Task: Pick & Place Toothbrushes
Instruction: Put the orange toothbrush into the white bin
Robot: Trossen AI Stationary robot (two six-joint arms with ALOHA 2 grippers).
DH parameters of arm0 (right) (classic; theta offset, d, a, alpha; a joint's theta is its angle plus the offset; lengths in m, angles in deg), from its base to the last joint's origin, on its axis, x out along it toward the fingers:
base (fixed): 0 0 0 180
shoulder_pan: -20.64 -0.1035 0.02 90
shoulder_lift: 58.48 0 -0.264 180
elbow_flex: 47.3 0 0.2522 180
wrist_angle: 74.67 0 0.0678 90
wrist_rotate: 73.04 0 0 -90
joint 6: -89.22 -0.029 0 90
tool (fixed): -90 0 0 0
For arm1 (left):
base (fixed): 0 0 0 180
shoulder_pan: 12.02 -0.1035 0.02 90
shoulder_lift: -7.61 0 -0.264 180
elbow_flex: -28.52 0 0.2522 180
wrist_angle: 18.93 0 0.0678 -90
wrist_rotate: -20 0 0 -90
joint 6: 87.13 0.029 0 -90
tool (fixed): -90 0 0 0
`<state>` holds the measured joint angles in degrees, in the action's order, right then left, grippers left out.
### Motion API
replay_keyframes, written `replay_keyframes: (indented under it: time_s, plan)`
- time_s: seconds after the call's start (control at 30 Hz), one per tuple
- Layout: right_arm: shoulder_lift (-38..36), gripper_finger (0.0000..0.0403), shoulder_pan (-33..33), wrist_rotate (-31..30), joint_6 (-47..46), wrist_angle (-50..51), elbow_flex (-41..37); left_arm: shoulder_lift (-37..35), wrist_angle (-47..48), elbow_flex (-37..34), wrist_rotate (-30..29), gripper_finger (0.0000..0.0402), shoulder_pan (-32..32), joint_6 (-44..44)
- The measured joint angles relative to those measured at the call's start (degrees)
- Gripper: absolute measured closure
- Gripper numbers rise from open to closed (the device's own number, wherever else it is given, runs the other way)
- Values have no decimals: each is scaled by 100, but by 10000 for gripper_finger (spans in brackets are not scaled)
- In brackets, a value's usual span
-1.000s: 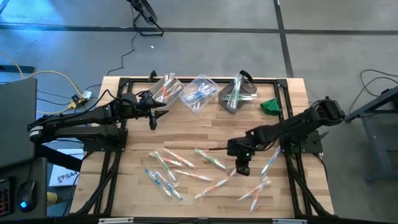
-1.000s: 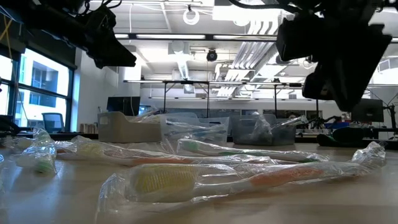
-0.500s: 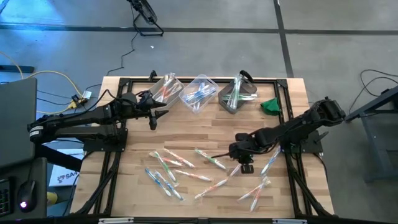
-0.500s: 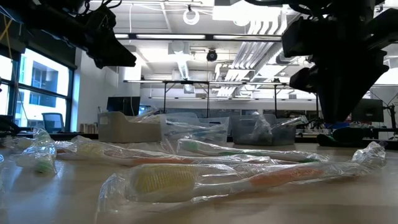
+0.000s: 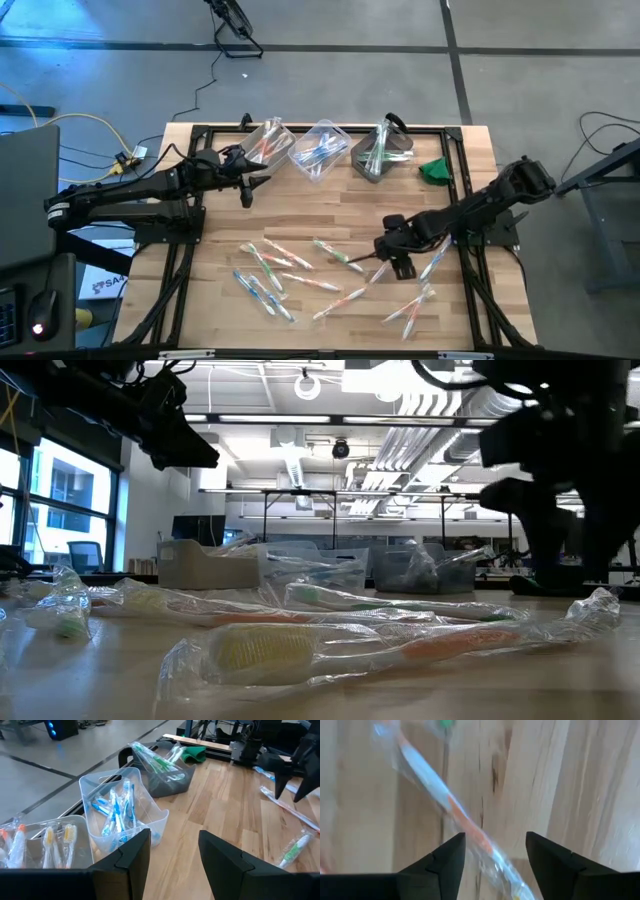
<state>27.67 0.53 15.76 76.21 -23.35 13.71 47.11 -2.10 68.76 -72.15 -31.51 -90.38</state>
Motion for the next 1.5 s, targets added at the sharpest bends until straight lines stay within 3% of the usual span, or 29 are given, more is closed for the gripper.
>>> replay_keyframes:
  time_s: [0.67, 1.2, 1.5]
  plan:
    - [-20, 218, -204, -359, -374, -708, -969, 1, 4, 0, 0, 238, 0, -2]
    - [-4, 374, -204, -588, -1424, -696, -985, 0, 4, 0, -2, 238, 0, -2]
    - [-4, 388, -205, -598, -2032, -724, -984, 1, 4, 0, -2, 238, 0, -2]
